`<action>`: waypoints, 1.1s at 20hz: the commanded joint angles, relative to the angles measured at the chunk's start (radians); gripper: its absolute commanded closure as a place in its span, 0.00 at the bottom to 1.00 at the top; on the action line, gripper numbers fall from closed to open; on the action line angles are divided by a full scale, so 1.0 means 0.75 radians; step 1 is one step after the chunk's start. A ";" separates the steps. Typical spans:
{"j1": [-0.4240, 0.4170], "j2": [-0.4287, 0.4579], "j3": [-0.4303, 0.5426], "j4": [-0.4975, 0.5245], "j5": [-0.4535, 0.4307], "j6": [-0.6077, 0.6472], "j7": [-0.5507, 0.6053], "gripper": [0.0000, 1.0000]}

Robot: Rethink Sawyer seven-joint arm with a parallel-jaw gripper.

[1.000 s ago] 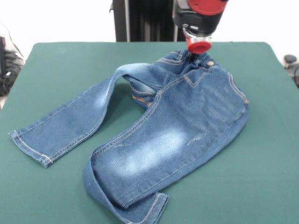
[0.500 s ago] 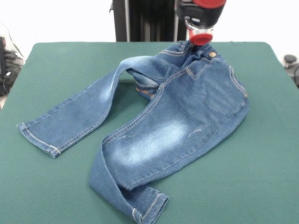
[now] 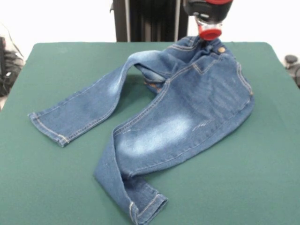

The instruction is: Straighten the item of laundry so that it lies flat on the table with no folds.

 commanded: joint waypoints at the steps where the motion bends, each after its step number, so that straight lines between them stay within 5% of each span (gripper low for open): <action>1: 0.090 0.024 0.205 0.207 0.131 0.061 0.377 1.00; 11: 0.140 0.082 0.189 0.214 0.165 -0.087 0.414 1.00; 15: 0.181 0.112 0.037 0.159 0.261 -0.422 0.722 1.00; 19: 0.205 0.119 -0.092 0.126 0.318 -0.498 0.851 1.00; 20: 0.190 0.123 -0.073 0.128 0.317 -0.551 0.807 0.00; 22: 0.190 0.120 -0.087 0.154 0.354 -0.643 0.881 0.00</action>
